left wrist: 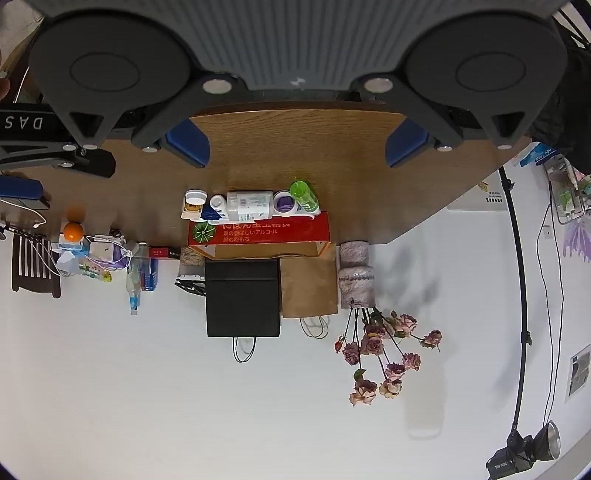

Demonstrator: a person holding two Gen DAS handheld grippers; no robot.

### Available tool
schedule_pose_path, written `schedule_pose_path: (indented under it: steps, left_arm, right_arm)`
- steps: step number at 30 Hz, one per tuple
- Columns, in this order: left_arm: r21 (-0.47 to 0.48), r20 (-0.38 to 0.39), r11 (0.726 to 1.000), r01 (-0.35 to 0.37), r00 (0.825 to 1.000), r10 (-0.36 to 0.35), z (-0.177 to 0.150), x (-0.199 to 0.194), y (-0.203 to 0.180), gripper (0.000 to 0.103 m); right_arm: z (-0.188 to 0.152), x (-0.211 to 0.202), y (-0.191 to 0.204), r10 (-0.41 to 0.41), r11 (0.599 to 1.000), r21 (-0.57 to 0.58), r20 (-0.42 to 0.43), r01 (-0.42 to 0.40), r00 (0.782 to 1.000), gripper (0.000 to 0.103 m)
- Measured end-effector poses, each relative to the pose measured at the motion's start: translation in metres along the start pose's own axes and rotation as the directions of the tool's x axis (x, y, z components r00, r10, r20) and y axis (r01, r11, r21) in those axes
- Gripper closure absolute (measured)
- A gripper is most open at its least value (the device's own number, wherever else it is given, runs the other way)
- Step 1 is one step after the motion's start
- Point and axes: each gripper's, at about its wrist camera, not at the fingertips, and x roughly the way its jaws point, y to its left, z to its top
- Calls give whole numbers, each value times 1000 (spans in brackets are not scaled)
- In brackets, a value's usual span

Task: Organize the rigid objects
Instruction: 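Move both tools toward the cluster of bottles in front of the red box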

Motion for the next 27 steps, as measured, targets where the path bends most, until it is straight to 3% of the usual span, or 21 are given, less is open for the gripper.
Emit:
schedule_pose_path:
  steps: [27]
  left_arm:
    - [12,-13,1000,6,1000,-6,-3,4,-4,0]
  right_arm:
    - [-4,5,-3,3,1000,4,-25,-2,1000,0]
